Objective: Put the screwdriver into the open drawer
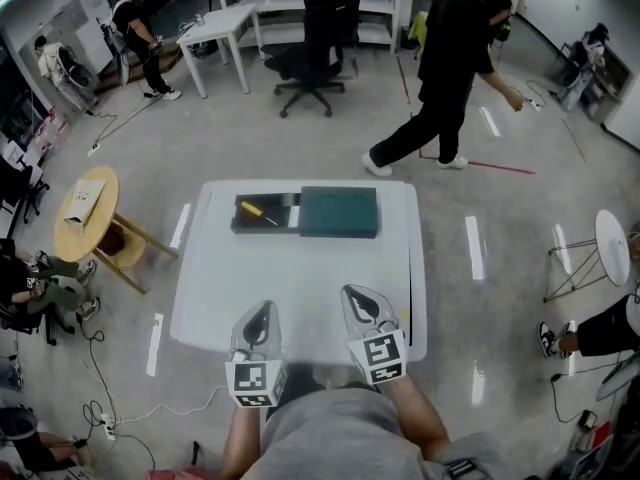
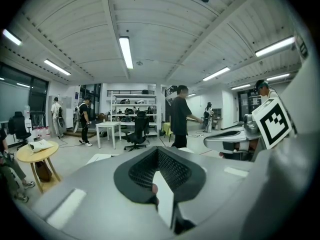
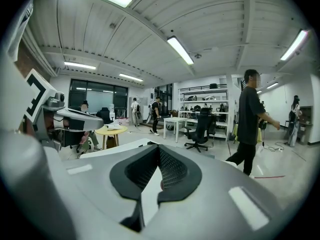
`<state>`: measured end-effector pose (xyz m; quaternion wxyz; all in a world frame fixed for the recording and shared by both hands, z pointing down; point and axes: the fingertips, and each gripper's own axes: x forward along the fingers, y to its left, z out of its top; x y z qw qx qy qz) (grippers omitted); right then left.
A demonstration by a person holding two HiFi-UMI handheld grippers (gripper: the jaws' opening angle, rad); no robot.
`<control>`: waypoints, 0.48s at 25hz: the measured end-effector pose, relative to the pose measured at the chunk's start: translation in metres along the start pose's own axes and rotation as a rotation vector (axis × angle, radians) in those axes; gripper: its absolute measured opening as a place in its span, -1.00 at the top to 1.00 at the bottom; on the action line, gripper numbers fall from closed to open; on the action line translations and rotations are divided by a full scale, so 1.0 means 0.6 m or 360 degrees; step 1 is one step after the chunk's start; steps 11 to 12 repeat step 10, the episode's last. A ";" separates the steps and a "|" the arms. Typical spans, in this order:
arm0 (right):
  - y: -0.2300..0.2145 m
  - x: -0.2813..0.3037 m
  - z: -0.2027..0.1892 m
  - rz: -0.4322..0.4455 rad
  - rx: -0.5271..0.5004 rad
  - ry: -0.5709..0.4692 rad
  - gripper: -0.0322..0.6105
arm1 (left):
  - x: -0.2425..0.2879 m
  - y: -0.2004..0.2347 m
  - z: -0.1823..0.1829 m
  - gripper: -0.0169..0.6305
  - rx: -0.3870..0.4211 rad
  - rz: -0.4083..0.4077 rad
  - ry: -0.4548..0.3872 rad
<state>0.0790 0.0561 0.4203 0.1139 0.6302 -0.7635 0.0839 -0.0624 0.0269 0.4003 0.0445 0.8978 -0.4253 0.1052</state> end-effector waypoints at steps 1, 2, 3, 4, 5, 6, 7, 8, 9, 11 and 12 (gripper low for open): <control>-0.001 -0.002 0.000 0.0001 0.0000 -0.0001 0.89 | -0.001 -0.002 0.001 0.91 0.0000 0.0000 -0.0001; -0.001 -0.004 -0.001 0.0002 0.0000 -0.0001 0.89 | -0.001 -0.003 0.000 0.91 0.0001 0.0002 -0.0001; -0.001 -0.005 -0.002 0.0002 0.0001 -0.0002 0.89 | -0.001 -0.004 -0.002 0.91 0.0002 0.0003 0.0001; -0.001 -0.006 -0.003 0.0001 0.0000 -0.0001 0.89 | -0.002 -0.004 -0.003 0.91 0.0002 0.0004 0.0003; 0.000 -0.006 -0.003 0.0002 0.0000 -0.0001 0.89 | -0.003 -0.005 -0.002 0.91 0.0001 0.0002 0.0000; 0.001 -0.007 -0.004 0.0002 -0.0001 -0.0003 0.89 | -0.004 -0.006 0.001 0.91 -0.0001 -0.0001 -0.0007; 0.003 -0.009 -0.004 0.0004 -0.0002 -0.0004 0.89 | -0.006 -0.008 0.004 0.91 -0.0002 -0.0002 -0.0013; 0.004 -0.010 -0.003 0.0005 -0.0003 -0.0005 0.89 | -0.007 -0.008 0.006 0.91 -0.0003 -0.0001 -0.0017; 0.005 -0.012 -0.003 0.0005 -0.0005 -0.0006 0.89 | -0.009 -0.009 0.006 0.91 -0.0004 0.0002 -0.0018; 0.006 -0.013 -0.003 0.0006 -0.0008 -0.0006 0.89 | -0.011 -0.009 0.006 0.91 -0.0004 0.0006 -0.0018; 0.006 -0.013 -0.003 0.0006 -0.0008 -0.0006 0.89 | -0.011 -0.009 0.006 0.91 -0.0004 0.0006 -0.0018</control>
